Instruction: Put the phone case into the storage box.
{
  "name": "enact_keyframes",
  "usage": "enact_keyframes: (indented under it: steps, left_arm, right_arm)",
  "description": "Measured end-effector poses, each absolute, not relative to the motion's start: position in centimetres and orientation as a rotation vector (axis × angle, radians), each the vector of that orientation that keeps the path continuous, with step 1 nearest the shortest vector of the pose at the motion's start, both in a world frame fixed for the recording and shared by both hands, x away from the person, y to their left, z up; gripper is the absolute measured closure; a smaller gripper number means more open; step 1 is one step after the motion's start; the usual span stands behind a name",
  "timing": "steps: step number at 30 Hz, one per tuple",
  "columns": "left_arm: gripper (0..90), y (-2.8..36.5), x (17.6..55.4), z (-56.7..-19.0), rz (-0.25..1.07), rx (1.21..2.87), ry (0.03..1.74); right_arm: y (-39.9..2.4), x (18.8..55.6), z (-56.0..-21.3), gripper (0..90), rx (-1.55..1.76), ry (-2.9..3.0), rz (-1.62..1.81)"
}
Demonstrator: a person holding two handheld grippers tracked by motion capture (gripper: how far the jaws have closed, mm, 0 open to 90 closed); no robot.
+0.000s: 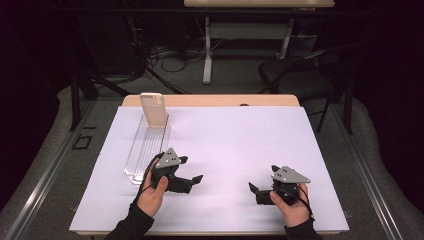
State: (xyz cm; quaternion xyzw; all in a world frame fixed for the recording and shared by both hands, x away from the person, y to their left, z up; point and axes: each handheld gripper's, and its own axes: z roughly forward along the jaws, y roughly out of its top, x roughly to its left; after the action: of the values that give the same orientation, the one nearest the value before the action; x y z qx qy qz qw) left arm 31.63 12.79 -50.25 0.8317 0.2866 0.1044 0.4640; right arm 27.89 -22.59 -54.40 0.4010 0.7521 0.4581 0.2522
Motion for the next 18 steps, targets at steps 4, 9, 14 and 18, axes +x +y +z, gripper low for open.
enact_keyframes:
  steps: [4, 9, 14, 18]
  left_arm:
    - [15.5, 12.8, 31.5, -50.9, 0.241, 2.043, 0.7]
    - [15.5, 12.8, 31.2, -51.5, 0.234, 2.044, 0.689]
    - [15.5, 13.1, 31.1, -52.3, 0.228, 2.039, 0.684]
    - [15.5, 13.3, 31.0, -52.6, 0.226, 2.026, 0.683]
  right_arm:
    - [-22.6, 27.9, -54.4, 0.4, 1.087, 2.05, 1.244]
    - [-22.6, 27.8, -54.4, 0.3, 1.08, 2.052, 1.245]
    - [-22.6, 27.8, -54.4, 0.3, 1.078, 2.053, 1.246]
    - [-22.5, 27.8, -54.3, 0.3, 1.075, 2.053, 1.25]
